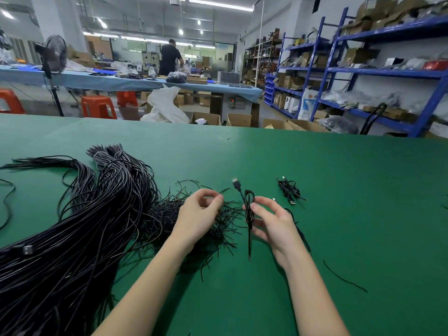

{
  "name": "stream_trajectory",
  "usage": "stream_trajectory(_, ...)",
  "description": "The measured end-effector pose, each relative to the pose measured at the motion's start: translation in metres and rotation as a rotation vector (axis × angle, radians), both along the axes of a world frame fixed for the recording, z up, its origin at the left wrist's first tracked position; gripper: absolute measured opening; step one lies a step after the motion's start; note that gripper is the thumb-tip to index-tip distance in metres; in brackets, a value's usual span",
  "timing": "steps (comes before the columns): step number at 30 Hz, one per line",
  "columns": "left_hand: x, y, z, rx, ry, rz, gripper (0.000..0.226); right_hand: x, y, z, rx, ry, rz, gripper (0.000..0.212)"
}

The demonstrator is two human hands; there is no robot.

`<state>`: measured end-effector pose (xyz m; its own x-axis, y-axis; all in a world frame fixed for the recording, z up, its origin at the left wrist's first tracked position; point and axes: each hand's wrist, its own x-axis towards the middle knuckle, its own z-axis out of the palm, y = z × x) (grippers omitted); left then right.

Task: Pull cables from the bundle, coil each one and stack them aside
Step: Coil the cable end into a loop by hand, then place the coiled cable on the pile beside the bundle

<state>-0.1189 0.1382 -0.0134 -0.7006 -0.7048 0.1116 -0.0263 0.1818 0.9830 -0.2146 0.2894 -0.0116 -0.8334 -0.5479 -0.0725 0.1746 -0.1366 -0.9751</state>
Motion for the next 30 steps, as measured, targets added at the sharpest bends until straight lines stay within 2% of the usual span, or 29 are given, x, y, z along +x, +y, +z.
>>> stream_trajectory(2,0.0,0.003,-0.004,-0.248,-0.051,0.043,0.004,-0.003,0.003,-0.001,-0.021,-0.02,-0.024,0.021)
stream_trajectory(3,0.0,0.004,-0.005,-0.308,-0.045,0.039,0.002,-0.004,0.004,0.0,-0.028,-0.027,-0.028,0.022)
stream_trajectory(9,0.0,0.003,-0.008,-0.543,-0.103,-0.032,0.006,-0.015,0.003,0.003,-0.034,-0.05,-0.066,0.02)
stream_trajectory(13,0.0,0.001,-0.009,-0.595,-0.112,-0.047,0.009,-0.03,-0.002,0.01,0.043,0.019,-0.154,0.021)
stream_trajectory(17,-0.001,-0.001,-0.01,-0.581,-0.102,-0.051,0.007,-0.06,-0.007,0.028,0.366,0.456,-0.356,0.02)
stream_trajectory(21,-0.002,-0.003,-0.011,-0.597,-0.112,-0.054,0.008,-0.093,-0.014,0.036,0.681,0.693,-0.472,0.026)
stream_trajectory(25,-0.004,-0.002,-0.012,-0.631,-0.142,-0.064,0.011,-0.106,-0.018,0.014,1.151,0.763,-0.246,0.038)
stream_trajectory(30,-0.004,-0.005,-0.012,-0.641,-0.161,-0.061,0.012,-0.106,-0.018,-0.002,1.271,0.784,-0.104,0.042)
